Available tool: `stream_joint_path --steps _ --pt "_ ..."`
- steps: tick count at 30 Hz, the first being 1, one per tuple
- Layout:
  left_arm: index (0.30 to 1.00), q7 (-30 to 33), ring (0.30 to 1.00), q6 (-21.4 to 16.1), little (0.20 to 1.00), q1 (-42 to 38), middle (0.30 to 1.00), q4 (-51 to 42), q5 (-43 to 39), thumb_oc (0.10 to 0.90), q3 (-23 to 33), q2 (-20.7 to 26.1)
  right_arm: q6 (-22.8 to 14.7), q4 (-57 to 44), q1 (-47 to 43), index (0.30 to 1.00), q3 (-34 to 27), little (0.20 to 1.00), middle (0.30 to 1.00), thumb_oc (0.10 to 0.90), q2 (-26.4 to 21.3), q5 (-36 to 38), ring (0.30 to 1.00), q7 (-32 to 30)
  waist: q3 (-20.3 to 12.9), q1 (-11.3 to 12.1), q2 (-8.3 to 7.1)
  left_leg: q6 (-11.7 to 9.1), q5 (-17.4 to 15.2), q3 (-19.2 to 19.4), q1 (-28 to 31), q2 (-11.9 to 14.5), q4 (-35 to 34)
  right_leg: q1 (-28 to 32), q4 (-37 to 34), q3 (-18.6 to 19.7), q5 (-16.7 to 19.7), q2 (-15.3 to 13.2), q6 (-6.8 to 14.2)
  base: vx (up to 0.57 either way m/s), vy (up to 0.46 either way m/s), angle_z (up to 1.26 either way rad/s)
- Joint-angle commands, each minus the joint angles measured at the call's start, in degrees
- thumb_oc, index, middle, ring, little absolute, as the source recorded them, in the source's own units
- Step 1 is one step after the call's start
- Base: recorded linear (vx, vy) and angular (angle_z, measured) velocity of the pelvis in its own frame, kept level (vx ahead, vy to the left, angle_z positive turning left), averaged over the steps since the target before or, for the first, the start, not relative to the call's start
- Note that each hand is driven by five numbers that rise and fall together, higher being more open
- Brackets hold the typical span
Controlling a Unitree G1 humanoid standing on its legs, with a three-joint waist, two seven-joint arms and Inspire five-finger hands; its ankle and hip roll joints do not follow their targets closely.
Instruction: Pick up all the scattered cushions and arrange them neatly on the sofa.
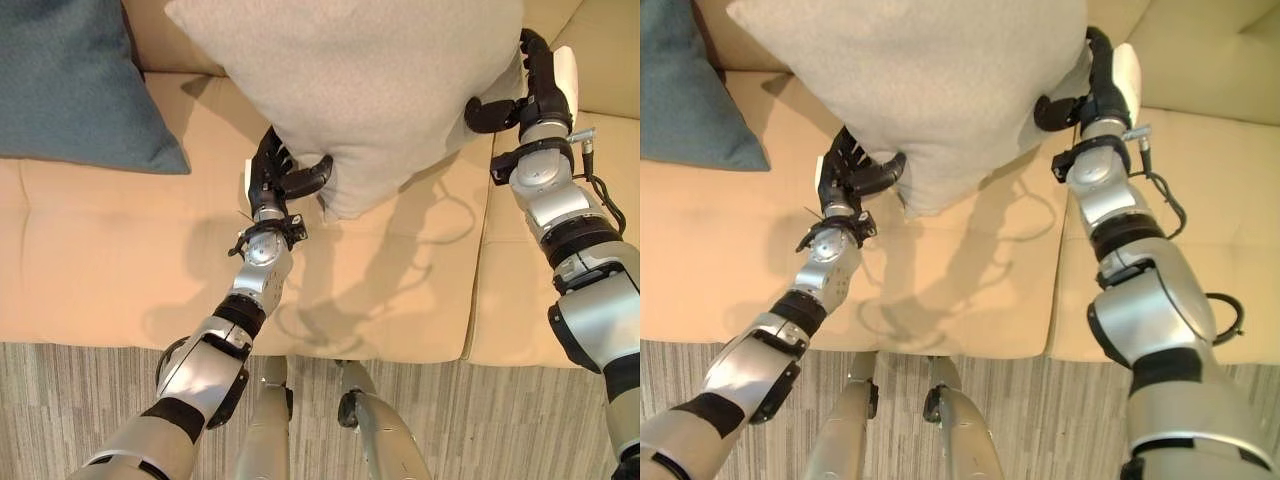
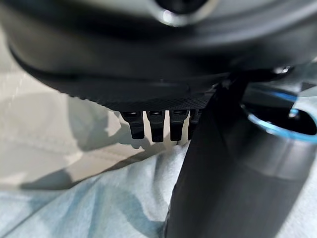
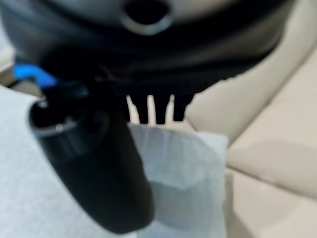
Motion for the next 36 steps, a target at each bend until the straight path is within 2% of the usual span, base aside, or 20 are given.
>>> stream_joint_path --steps 1,2,3,4,5,6,7,12,15,19,22,24,25,27,28,36 --pt "0.900 -2.9 0.900 -3.5 0.900 -7.6 0.900 0.9 -1.1 0.800 -4.1 -1.5 -3.9 -2.4 -5.3 0.900 0.0 0.900 0.900 0.800 -0.4 4.6 0.900 0.6 -1.7 0.7 -3.77 -1.9 -0.2 2.3 0.4 -3.4 -3.2 -3.1 0.2 4.3 -0.6 -1.7 7.8 0.00 0.000 0.00" --pt "0.900 -3.5 0.900 -3.3 0.900 -8.0 0.900 0.8 -2.0 0.800 -4.5 -1.9 -4.4 -3.6 -5.1 0.900 0.1 0.900 0.900 0.800 0.4 5.5 0.900 1.1 -1.6 0.5 -3.75 -1.9 -0.2 2.3 0.2 -3.4 -3.2 -3.3 0.2 4.3 -0.6 -1.6 7.8 0.00 0.000 0.00" --pt "0.900 -4.7 0.900 -3.3 0.900 -8.7 0.900 0.4 -3.2 0.800 -5.2 -2.0 -5.0 -6.2 -4.8 0.808 0.1 0.808 0.808 0.739 1.7 7.2 0.808 1.8 -1.7 0.3 -3.62 -1.9 -0.2 2.2 0.0 -3.5 -3.2 -3.5 0.2 4.5 -0.6 -1.6 7.9 0.00 0.000 0.00" --pt "0.900 -4.8 0.900 -3.4 0.900 -8.7 0.900 0.4 -3.2 0.800 -5.2 -2.0 -5.0 -6.2 -4.8 0.636 0.1 0.636 0.636 0.624 1.7 7.2 0.636 1.8 -1.7 0.3 -3.63 -1.9 -0.2 2.2 0.0 -3.5 -3.2 -3.6 0.2 4.5 -0.6 -1.6 7.9 0.00 0.000 0.00" --pt "0.599 -5.7 0.599 -3.5 0.599 -9.4 0.599 -0.4 -5.0 0.599 -4.9 -1.4 -6.1 -10.0 -4.0 0.300 -0.2 0.300 0.300 0.400 3.0 9.0 0.300 2.8 -1.8 0.1 -3.43 -1.9 -0.3 2.3 -0.1 -3.5 -3.2 -3.7 0.2 4.6 -0.7 -1.6 7.9 0.00 0.000 0.00" --pt "0.599 -5.8 0.599 -3.5 0.599 -9.4 0.599 -0.4 -5.0 0.599 -4.9 -1.4 -6.1 -10.0 -4.0 0.300 -0.2 0.300 0.300 0.400 3.0 8.9 0.300 2.8 -1.8 0.1 -3.44 -1.9 -0.3 2.3 -0.1 -3.5 -3.2 -3.7 0.2 4.6 -0.7 -1.6 7.9 0.01 0.017 -0.04" --pt "0.300 -5.9 0.300 -3.8 0.300 -9.7 0.300 -1.1 -5.7 0.400 -4.6 -0.8 -6.6 -11.9 -3.5 0.300 -0.5 0.300 0.300 0.400 3.5 9.3 0.300 3.0 -1.8 0.0 -3.22 -1.9 -0.4 2.4 -0.1 -3.5 -3.2 -3.8 0.2 4.7 -0.7 -1.6 7.9 0.01 0.028 -0.05" --pt "0.300 -6.3 0.300 -5.7 0.300 -8.3 0.300 -5.7 -7.4 0.400 -2.3 1.9 -9.0 -22.2 1.4 0.300 -2.8 0.300 0.300 0.400 5.4 6.7 0.300 3.4 -2.2 -0.4 -2.23 -1.5 -1.0 3.0 1.4 -3.9 -3.2 -2.5 0.2 5.4 -0.7 -1.8 8.0 0.01 0.044 -0.09" --pt "0.300 -6.4 0.300 -6.7 0.300 -4.0 0.300 -11.0 -6.9 0.400 -1.0 2.6 -10.2 -28.5 7.2 0.300 -6.7 0.300 0.300 0.400 7.4 3.3 0.300 2.6 -2.4 -0.9 -1.53 -1.3 -1.6 3.4 3.8 -4.0 -3.2 -0.4 0.2 5.9 -0.9 -2.0 7.9 0.00 0.066 0.05" --pt "0.300 -7.8 0.300 -7.3 0.300 6.7 0.300 -21.5 -4.7 0.400 1.8 3.9 -11.0 -38.3 20.9 0.300 -12.6 0.300 0.300 0.400 9.6 -2.7 0.300 4.0 -3.2 -1.3 -1.12 -0.6 -3.2 4.1 8.6 -4.3 -3.2 4.2 0.2 6.5 -1.5 -2.4 8.0 0.01 0.077 -0.24" --pt "0.300 -9.9 0.300 -6.3 0.300 18.3 0.300 -30.5 -4.5 0.400 3.1 2.0 -10.6 -46.6 35.0 0.300 -18.4 0.300 0.300 0.400 12.3 -6.1 0.300 5.8 -3.9 -1.7 -0.79 0.5 -5.1 5.4 14.0 -4.5 -3.2 9.4 0.2 7.0 -2.4 -2.9 7.7 0.02 0.089 0.36" --pt "0.300 -10.2 0.300 -6.0 0.300 20.7 0.300 -32.4 -3.8 0.400 3.4 1.7 -10.6 -48.4 37.9 0.300 -19.4 0.300 0.300 0.400 12.8 -7.1 0.300 6.1 -4.1 -1.8 -0.82 0.7 -5.2 5.7 15.0 -4.5 -3.2 10.4 0.2 7.1 -2.4 -3.1 7.7 0.03 0.092 0.22" --pt "0.300 -10.9 0.300 -5.4 0.300 26.0 0.300 -36.1 -2.3 0.400 3.6 1.1 -11.4 -52.1 44.8 0.300 -22.4 0.300 0.300 0.400 15.8 -7.2 0.300 6.3 -4.6 -1.9 -0.65 1.5 -6.5 6.3 17.8 -4.4 -3.2 13.0 0.2 7.4 -3.1 -3.2 7.8 0.04 0.103 -0.33" --pt "0.300 -11.2 0.300 -4.9 0.300 28.4 0.300 -37.2 -1.9 0.400 3.6 0.8 -11.1 -53.5 47.4 0.300 -23.1 0.300 0.300 0.400 16.8 -7.3 0.300 7.0 -5.0 -2.1 -0.67 1.7 -6.6 6.6 18.5 -4.4 -3.2 13.7 0.2 7.6 -3.1 -3.4 7.7 0.05 0.085 -0.24" --pt "0.300 -11.9 0.300 -4.2 0.300 32.1 0.300 -39.2 -1.0 0.400 4.0 0.6 -11.7 -55.5 52.1 0.300 -25.0 0.300 0.300 0.400 18.4 -6.7 0.300 8.1 -5.9 -2.4 -0.57 2.5 -7.4 7.2 20.9 -4.3 -3.2 15.7 0.2 8.2 -3.2 -3.5 7.8 0.06 0.078 -0.17" --pt "0.300 -15.1 0.300 -1.4 0.300 44.0 0.300 -45.8 1.8 0.400 4.1 3.2 -10.7 -61.9 63.9 0.300 -27.3 0.300 0.300 0.400 17.8 -9.1 0.300 11.4 -9.1 -2.5 -0.63 4.6 -10.3 9.5 29.0 -4.1 -3.2 22.4 0.2 10.6 -4.5 -3.0 8.3 0.08 0.087 -0.27"
